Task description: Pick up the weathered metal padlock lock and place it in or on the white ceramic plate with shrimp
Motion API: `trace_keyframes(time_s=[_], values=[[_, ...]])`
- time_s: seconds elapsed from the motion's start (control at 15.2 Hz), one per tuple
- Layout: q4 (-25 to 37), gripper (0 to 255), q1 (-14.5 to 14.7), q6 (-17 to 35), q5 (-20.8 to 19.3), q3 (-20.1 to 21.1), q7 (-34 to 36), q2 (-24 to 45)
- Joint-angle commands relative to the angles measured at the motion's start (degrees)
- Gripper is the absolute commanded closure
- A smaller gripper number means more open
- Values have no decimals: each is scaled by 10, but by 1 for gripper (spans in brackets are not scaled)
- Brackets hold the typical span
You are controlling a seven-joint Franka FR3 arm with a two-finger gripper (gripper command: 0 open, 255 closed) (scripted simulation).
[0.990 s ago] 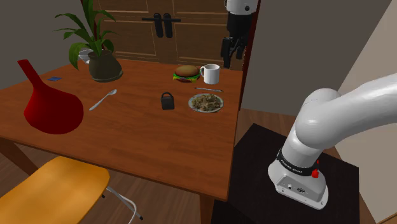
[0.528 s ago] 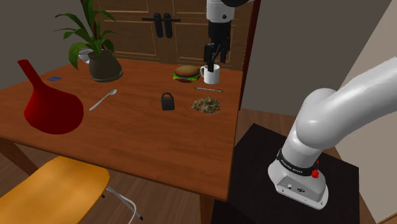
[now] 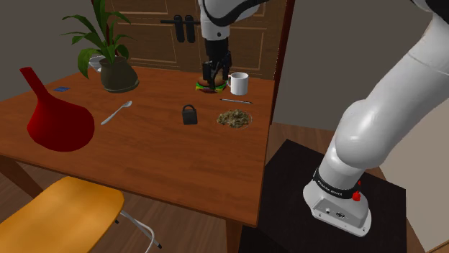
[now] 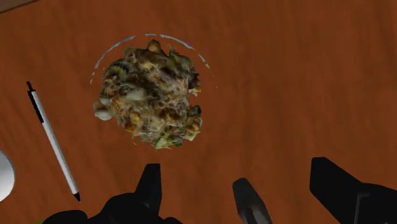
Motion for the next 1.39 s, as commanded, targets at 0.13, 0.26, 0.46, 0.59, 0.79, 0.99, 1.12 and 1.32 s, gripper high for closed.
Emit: trace_keyframes(time_s=[0.13,0.26,0.46,0.59,0.79,0.99,1.12,1.32], values=[[72,0,8,8,-2,10,-3,94],[110,0,11,10,-4,15,-4,141],[173,0,18,8,-9,21,-5,212],[220,0,24,3,-13,25,-7,261],[297,0,33,-11,-20,30,-9,335],[301,0,35,0,-22,31,-9,352],[288,0,35,15,-22,30,-8,354],[270,0,34,37,-23,30,-8,357]])
